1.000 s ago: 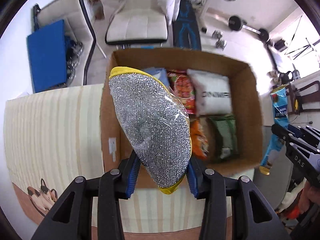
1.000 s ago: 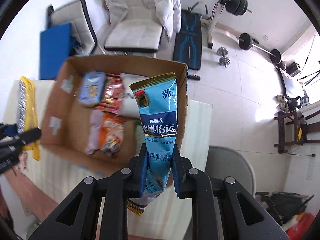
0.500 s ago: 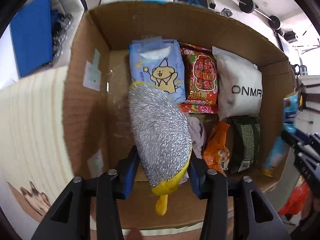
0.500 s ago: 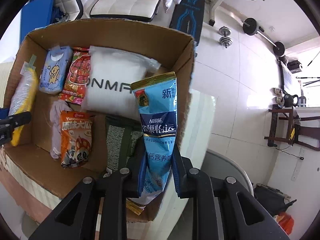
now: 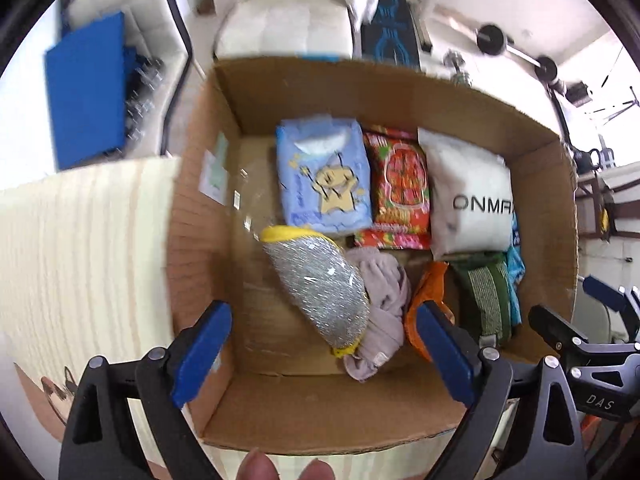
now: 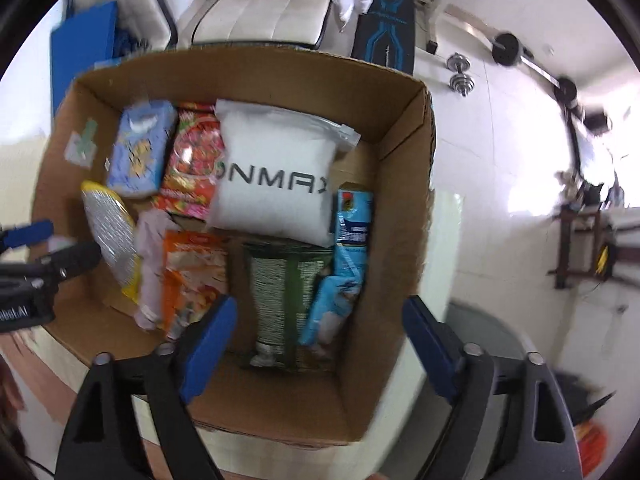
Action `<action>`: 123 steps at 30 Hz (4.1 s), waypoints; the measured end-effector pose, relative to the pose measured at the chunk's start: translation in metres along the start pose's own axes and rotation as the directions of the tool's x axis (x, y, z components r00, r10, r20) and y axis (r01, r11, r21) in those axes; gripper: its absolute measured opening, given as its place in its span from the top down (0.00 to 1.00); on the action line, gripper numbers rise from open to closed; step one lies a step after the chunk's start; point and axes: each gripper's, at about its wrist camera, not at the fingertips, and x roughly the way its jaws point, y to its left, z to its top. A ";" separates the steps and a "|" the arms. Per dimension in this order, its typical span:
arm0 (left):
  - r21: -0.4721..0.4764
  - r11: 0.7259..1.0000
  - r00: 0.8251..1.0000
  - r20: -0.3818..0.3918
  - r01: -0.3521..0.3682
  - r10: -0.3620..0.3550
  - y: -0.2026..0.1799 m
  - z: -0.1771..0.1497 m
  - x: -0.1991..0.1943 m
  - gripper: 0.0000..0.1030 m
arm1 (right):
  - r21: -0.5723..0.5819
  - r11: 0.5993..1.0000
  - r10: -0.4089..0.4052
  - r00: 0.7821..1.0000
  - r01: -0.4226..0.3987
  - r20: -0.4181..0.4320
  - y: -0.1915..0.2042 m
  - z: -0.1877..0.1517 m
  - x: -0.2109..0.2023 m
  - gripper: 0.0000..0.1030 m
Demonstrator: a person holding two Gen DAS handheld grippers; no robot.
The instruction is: Organize soft objects
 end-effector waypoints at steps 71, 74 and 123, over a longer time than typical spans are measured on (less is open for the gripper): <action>0.050 0.993 0.811 0.582 -0.105 0.057 -0.057 -0.310 -0.339 0.01 | 0.131 0.991 -0.057 0.776 -0.033 0.628 0.012 -0.384 -0.390 0.00; 0.055 0.993 0.802 0.595 -0.109 0.055 -0.059 -0.312 -0.343 0.01 | 0.129 0.991 -0.058 0.767 -0.032 0.639 0.011 -0.383 -0.396 0.00; 0.041 0.993 0.784 0.618 -0.109 0.060 -0.063 -0.316 -0.350 0.01 | 0.152 0.988 -0.083 0.746 -0.024 0.661 0.006 -0.379 -0.403 0.00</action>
